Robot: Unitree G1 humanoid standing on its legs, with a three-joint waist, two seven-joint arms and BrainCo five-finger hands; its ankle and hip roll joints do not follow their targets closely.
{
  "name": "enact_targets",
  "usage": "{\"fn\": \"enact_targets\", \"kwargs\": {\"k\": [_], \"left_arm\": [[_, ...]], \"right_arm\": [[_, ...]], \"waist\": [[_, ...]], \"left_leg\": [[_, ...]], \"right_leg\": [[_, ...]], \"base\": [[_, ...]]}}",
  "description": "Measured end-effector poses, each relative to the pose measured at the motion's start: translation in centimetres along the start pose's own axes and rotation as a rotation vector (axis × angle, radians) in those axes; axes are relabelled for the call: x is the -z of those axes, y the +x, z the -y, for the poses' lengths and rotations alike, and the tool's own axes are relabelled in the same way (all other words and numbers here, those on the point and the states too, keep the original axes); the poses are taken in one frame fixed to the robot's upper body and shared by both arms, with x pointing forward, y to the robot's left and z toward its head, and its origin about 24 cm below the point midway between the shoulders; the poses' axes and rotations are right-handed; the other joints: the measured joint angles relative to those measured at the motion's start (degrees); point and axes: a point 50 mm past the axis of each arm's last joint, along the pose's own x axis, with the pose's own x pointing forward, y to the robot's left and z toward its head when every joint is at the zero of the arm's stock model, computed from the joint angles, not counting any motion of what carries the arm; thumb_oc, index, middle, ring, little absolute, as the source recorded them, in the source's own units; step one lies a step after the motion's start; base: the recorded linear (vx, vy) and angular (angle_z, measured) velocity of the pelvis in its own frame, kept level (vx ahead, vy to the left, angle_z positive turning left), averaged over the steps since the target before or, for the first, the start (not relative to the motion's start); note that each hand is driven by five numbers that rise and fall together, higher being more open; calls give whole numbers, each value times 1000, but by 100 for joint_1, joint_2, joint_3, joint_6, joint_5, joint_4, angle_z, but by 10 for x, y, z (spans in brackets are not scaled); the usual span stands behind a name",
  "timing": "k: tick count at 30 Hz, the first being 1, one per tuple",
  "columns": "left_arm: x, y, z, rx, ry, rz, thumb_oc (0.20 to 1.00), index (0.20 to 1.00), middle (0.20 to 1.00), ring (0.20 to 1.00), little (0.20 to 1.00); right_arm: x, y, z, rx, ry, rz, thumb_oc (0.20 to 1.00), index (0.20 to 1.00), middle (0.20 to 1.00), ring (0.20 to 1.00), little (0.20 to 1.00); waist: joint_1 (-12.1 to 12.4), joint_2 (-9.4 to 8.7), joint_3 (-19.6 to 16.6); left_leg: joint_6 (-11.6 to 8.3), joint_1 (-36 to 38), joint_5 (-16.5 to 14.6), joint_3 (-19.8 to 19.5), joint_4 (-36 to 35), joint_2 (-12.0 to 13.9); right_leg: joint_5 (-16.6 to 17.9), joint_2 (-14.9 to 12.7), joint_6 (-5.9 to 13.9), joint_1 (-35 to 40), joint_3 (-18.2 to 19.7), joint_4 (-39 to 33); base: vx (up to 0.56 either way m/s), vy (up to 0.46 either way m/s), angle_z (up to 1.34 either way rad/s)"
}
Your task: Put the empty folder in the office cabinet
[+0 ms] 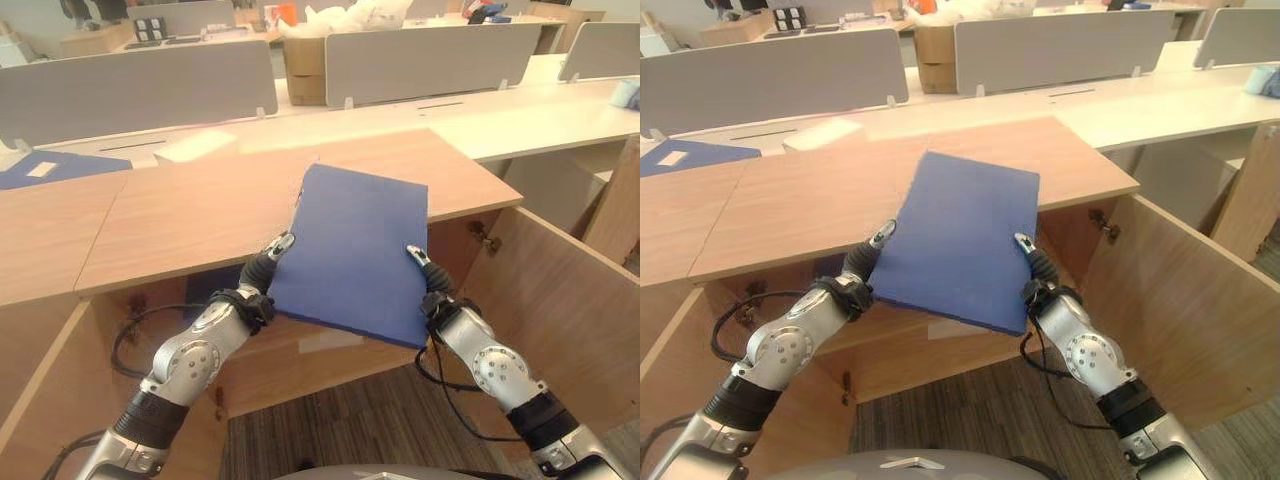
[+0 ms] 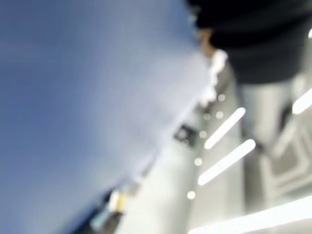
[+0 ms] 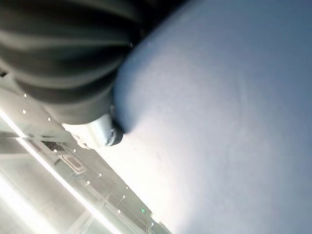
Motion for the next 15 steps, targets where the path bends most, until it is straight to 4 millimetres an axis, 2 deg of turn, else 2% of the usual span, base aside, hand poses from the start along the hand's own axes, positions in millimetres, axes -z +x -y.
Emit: {"fn": "enact_targets", "kwargs": {"k": [2,3,7,11,15], "left_arm": [[1,0,0,1,5,-5,1000,1000,1000,1000,1000],[2,1,1,3,3,-4,1000,1000,1000,1000,1000],[5,4,7,24,-27,3,1000,1000,1000,1000,1000],[10,7,13,40,-60,7,1000,1000,1000,1000,1000],[17,2,6,-13,-51,-4,1000,1000,1000,1000,1000]], "right_arm": [[0,-1,1,3,2,2,200,200,200,200,200],[-1,-2,2,4,-4,15,200,200,200,200,200],[-7,-9,6,33,-24,96,200,200,200,200,200],[-31,-19,12,167,-63,339,200,200,200,200,200],[-49,-39,26,335,-87,531,200,200,200,200,200]], "waist": [[-35,8,6],[-127,5,11],[-128,22,25],[-223,68,64],[-406,169,136]], "left_leg": [[1,0,-1,7,0,0],[1,3,-1,11,0,0],[19,3,-14,34,0,2],[55,3,-40,139,-1,3],[56,8,-58,295,-1,2]], "right_leg": [[1,-1,2,1,5,0],[0,1,2,-5,8,-1],[0,0,2,-15,36,-2],[-2,-5,-2,-60,146,-3],[30,-13,45,-120,300,-3]], "base": [[1,2,-2],[0,0,0],[11,15,-4],[9,43,-13],[3,50,-19]]}}
